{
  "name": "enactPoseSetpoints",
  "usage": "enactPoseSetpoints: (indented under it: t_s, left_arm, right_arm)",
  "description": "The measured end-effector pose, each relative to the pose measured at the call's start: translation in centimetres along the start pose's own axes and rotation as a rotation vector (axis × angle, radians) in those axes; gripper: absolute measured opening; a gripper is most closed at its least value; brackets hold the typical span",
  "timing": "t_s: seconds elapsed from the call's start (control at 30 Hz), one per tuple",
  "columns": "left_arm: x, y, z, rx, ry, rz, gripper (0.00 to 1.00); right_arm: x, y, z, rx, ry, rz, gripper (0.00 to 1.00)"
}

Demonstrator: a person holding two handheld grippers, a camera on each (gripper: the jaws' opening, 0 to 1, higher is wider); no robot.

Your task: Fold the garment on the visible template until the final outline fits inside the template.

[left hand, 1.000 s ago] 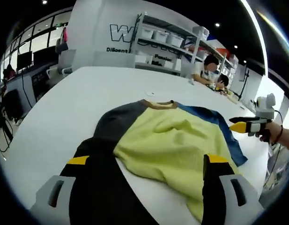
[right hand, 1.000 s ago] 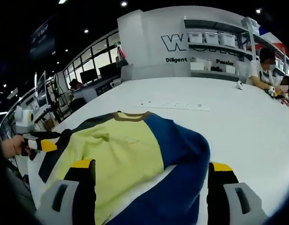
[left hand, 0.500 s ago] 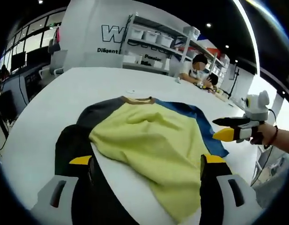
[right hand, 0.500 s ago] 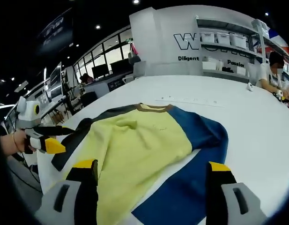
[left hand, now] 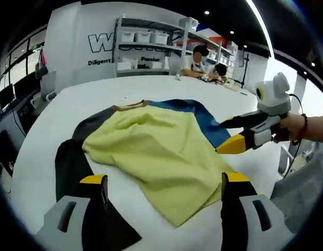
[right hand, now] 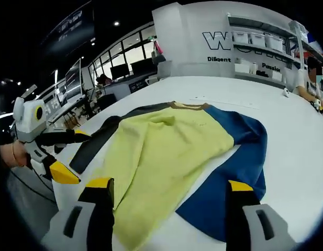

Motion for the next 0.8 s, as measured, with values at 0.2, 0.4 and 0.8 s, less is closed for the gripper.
enactPoseSetpoints:
  t_s: [0.2,0.4,0.8]
  left_arm:
    - [-1.1,1.0,-0.5,0.049,0.026,0.031,0.79]
    - [-1.8,1.8,-0.5,0.095,0.025,0.029,0.71]
    - [-2.4,4.7,0.4,0.059,-0.025,0.108,0.48]
  right_arm:
    - [-1.0,1.3,1.2,-0.007,-0.024,0.033,0.81]
    - [-1.8,2.3,2.5,-0.023,-0.047,0.067,0.75]
    - [-2.5,4.4,4.1,-0.016,-0.061,0.122,0.64]
Point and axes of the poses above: the point that each gripper's makers call its tool centre point, and the gripper's own axes: x roughly forward along the fingers, z roughly to its left, y roughly out of its underside, the point moved 6 cm from there along -x, roughly backward along the fingers, and after that the axes turned 10 degrees about -z, right-handed, at the moved point
